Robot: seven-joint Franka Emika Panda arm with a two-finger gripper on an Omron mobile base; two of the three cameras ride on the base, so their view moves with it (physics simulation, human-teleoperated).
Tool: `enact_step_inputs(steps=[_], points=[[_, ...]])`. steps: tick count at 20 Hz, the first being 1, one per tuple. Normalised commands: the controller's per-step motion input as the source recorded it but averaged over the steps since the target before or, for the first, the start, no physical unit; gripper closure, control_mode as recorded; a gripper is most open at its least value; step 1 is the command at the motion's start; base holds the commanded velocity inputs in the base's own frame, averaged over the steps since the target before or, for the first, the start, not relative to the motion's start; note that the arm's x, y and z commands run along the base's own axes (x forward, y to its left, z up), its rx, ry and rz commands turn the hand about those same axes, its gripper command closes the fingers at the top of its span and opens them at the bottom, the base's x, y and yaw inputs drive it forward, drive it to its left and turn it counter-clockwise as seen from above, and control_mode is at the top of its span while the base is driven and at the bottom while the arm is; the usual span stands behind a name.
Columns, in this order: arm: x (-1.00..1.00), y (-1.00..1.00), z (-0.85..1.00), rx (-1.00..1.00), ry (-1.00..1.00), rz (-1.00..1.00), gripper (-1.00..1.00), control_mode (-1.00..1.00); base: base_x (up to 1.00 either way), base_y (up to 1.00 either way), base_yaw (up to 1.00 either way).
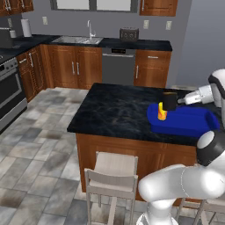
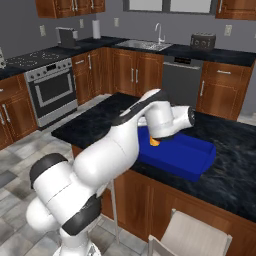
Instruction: There is a tray on the dining counter. Grab the cup, mug, and pitcher and place them on the tray. The pitcher may be placed next to the tray if it cannot fit the tray.
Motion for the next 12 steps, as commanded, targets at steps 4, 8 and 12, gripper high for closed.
enact_step_inputs(steps=[4,8,12], points=[[0.00,0.00,-0.38,0.00,-0.16,-0.07,1.00,-1.00,0.00,0.00,0.00],[0.00,0.00,-0.29,0.00,-0.25,-0.13,1.00,-1.00,0.00,0.00,0.00],[0.00,0.00,-0.25,0.00,-0.26,-0.18,1.00,-1.00,0.00,0.00,0.00]])
